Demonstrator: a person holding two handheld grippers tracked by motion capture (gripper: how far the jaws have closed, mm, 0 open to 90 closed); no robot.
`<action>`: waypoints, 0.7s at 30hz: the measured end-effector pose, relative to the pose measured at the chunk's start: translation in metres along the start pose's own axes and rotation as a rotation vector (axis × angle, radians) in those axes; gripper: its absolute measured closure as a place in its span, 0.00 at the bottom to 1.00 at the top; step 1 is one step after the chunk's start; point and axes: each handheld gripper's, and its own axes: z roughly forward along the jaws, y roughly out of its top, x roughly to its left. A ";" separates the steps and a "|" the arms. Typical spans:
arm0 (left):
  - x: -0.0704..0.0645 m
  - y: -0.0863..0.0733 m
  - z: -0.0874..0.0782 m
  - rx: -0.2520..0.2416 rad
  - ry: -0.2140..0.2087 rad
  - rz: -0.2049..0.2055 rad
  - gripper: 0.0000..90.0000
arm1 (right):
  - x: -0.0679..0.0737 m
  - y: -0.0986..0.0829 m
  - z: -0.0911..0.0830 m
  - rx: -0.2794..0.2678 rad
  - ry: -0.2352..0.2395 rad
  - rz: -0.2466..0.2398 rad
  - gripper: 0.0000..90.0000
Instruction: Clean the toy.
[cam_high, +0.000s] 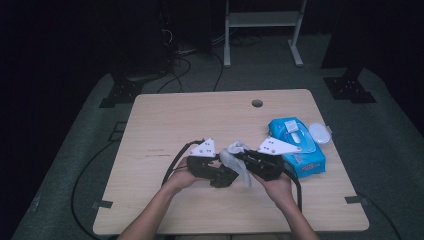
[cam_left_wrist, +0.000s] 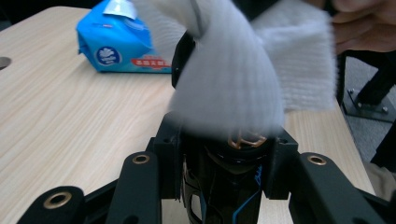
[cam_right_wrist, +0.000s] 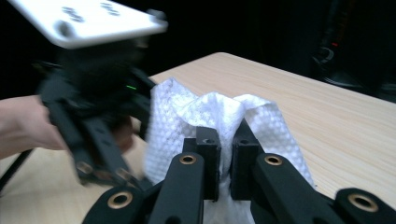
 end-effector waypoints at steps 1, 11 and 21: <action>-0.001 0.001 0.001 0.005 0.000 0.008 0.65 | 0.003 0.001 0.002 0.003 0.010 -0.016 0.94; 0.001 0.000 0.000 0.024 0.008 0.005 0.65 | -0.012 -0.013 -0.008 0.003 -0.023 0.036 0.94; 0.000 -0.004 0.011 0.084 -0.013 0.007 0.65 | -0.019 -0.037 -0.013 0.017 -0.040 0.094 0.94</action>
